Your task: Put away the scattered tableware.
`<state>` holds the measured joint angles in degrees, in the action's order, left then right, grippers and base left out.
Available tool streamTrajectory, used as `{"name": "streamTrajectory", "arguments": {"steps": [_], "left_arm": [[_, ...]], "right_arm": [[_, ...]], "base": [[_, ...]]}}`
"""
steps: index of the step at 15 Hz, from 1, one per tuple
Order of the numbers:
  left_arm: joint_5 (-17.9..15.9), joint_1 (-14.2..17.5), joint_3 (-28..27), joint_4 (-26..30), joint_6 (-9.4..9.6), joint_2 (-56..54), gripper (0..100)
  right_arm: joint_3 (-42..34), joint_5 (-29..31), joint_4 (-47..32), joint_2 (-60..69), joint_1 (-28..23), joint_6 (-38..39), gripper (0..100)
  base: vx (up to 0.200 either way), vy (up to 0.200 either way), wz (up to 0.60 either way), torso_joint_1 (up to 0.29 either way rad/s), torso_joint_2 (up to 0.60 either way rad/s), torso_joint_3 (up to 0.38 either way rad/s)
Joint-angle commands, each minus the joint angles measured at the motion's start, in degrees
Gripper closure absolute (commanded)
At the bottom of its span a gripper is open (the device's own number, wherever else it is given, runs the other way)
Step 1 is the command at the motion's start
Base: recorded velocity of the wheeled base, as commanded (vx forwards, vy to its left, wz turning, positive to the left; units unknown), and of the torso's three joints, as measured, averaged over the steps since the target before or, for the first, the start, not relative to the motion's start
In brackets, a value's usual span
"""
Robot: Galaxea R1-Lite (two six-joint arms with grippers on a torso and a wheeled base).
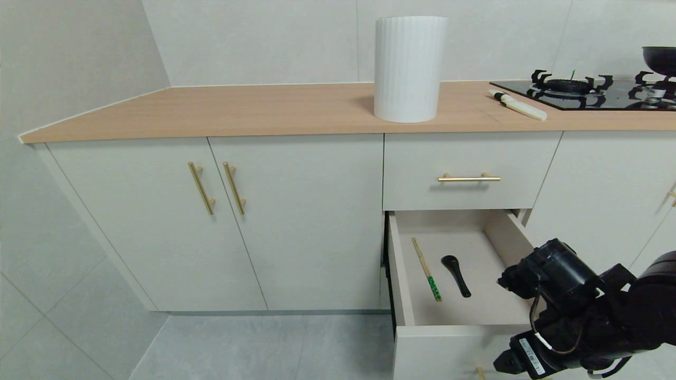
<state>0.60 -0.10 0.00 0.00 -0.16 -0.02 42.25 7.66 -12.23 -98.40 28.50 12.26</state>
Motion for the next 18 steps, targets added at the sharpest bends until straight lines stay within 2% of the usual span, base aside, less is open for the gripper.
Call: {"name": "streamTrajectory", "arguments": {"steps": [1, 18], "left_arm": [[0.0, 0.0, 0.0, 0.0, -0.02, 0.0, 0], [0.0, 0.0, 0.0, 0.0, -0.02, 0.0, 0]], "right_arm": [[0.5, 0.4, 1.9, -2.7, -0.1, 1.2, 0], [0.5, 3.7, 15.6, -6.6, -2.5, 6.1, 0]], "base": [[0.0, 0.0, 0.0, 0.0, 0.0, 0.0], [0.0, 0.0, 0.0, 0.0, 0.0, 0.0]]}}
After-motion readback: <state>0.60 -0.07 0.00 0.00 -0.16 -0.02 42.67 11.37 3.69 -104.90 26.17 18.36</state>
